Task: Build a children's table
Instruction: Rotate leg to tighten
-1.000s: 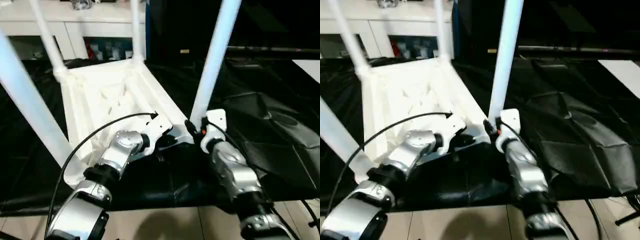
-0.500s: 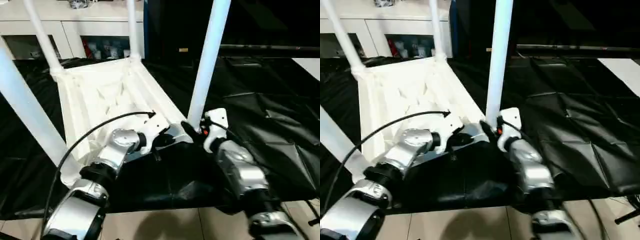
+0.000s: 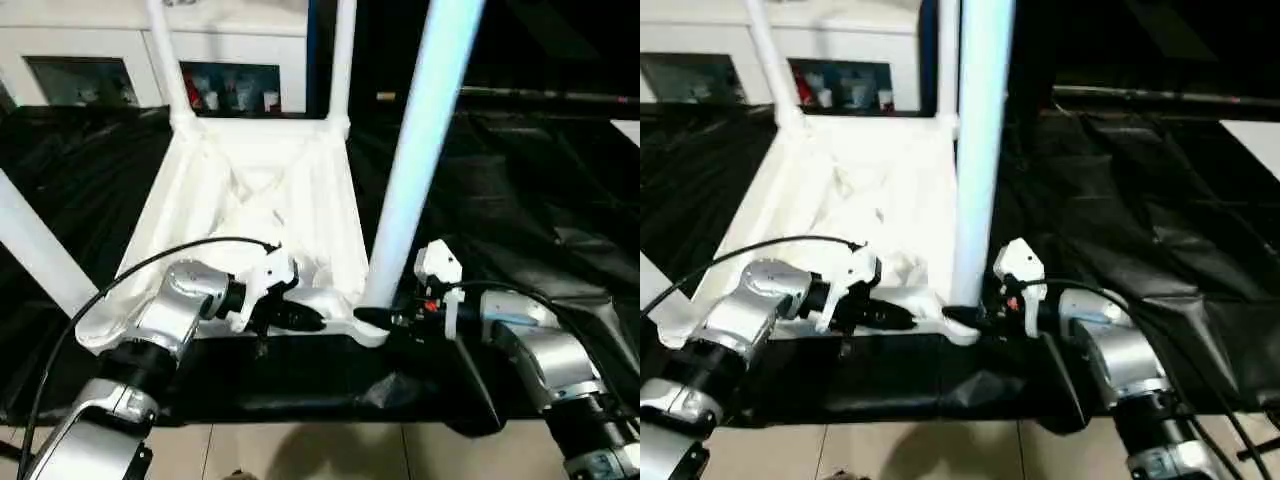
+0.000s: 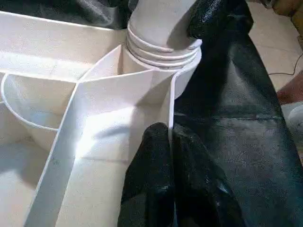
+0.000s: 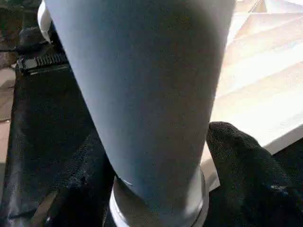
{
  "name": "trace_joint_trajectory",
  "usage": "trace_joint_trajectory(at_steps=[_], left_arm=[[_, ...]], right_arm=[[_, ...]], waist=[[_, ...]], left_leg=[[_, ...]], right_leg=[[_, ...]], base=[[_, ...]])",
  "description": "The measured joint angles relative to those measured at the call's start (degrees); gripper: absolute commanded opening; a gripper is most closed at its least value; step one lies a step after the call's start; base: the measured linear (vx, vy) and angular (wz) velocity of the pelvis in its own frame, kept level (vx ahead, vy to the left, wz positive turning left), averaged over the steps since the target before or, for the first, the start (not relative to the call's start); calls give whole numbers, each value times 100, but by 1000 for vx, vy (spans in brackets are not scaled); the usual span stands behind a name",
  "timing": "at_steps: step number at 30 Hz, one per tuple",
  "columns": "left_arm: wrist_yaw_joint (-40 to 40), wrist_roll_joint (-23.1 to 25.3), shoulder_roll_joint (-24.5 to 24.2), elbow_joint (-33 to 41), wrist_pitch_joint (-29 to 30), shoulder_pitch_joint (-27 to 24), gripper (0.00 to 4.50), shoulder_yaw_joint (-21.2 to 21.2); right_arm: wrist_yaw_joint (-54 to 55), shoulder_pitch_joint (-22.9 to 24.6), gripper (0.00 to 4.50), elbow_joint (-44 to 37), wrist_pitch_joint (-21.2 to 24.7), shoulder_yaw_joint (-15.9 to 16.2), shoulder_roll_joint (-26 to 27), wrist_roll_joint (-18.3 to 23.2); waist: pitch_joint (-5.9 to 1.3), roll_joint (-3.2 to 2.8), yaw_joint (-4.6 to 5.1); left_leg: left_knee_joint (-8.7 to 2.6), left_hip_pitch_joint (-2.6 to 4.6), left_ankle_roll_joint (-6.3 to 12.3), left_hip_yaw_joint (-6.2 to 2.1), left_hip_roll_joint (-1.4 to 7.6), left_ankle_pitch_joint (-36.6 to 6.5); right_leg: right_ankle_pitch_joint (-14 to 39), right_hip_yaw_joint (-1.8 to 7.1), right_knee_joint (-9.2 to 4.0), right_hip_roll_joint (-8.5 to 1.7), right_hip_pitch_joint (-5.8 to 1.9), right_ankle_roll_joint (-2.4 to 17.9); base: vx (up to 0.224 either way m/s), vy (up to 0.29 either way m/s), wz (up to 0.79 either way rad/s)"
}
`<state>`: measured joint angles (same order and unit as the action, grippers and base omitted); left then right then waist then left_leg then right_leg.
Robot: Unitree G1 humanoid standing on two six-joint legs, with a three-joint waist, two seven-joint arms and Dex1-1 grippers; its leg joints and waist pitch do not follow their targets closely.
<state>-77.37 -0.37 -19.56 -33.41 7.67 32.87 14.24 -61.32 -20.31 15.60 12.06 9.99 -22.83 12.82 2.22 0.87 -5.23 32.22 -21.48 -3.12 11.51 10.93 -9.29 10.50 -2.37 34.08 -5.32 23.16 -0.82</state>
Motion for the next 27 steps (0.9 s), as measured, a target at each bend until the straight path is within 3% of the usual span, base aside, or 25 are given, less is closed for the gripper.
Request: trace_joint_trajectory(at_steps=[9,14,17,20,27], left_arm=[[23,0,9,18,22,-5,0,8],[286,33,95,-60,-70,16,0,10],[1001,221,425,-457,-200,245,0,-23],[2005,414,868,-961,-216,559,0,-63],[3065,605,1478,-1403,-143,835,0,-72]], right_arm=[[-51,-8,212,2,-26,92,-33,-26],[178,-9,203,48,-34,20,26,-105],[1030,-46,200,387,-107,-286,386,-207],[2609,-153,199,796,-286,-679,1073,-420],[4312,-240,196,970,-301,-1043,1757,-633]], waist=[[0,3,1],[0,3,4],[0,4,27],[2,7,83],[-16,-15,63]], left_leg=[[3,1,-1,-1,0,1],[13,9,0,-1,0,2],[23,28,-4,-1,0,5],[24,34,-6,-1,-1,6],[24,40,-5,-2,-8,7]], right_leg=[[0,0,3,0,-2,0],[-2,2,8,0,-10,2],[-5,8,10,0,-24,6],[8,10,6,0,-22,-16],[8,16,-2,-2,-43,-17]], base=[[0,0,0],[0,0,0],[0,0,0],[0,0,0],[0,0,0]])
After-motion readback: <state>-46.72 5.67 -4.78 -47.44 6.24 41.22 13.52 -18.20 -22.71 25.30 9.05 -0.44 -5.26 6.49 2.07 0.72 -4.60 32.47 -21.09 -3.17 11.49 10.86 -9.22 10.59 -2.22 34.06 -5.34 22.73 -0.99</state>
